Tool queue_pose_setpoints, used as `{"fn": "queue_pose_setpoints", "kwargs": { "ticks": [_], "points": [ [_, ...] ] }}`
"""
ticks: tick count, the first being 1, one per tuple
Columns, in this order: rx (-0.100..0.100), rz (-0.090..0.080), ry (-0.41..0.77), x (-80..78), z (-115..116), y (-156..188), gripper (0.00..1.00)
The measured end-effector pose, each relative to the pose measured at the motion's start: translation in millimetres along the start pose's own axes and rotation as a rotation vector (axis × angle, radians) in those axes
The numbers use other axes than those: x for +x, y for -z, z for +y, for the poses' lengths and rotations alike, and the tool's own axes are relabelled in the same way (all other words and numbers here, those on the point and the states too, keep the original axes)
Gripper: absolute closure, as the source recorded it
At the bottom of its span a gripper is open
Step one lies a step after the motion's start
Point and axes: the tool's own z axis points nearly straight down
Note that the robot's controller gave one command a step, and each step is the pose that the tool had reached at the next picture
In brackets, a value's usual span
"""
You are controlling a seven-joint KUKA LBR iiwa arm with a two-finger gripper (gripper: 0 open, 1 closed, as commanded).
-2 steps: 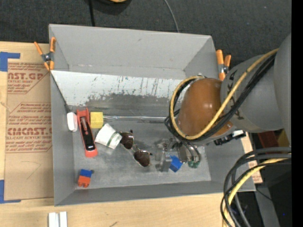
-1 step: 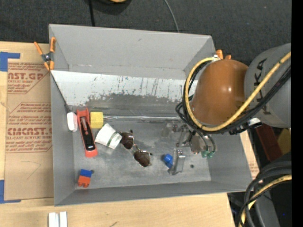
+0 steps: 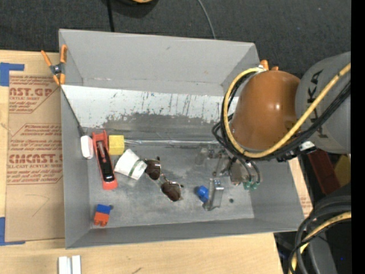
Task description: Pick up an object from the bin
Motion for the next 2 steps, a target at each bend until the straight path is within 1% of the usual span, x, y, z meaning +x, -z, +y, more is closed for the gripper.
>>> {"fn": "queue_pose_setpoints", "kwargs": {
  "ticks": [1, 2],
  "points": [
    [0.001, -0.001, 0.106, -11.7, 9.3, -4.4, 0.0],
    [-0.001, -0.009, 0.149, -14.6, 12.5, -49.6, 0.0]
  ]
}}
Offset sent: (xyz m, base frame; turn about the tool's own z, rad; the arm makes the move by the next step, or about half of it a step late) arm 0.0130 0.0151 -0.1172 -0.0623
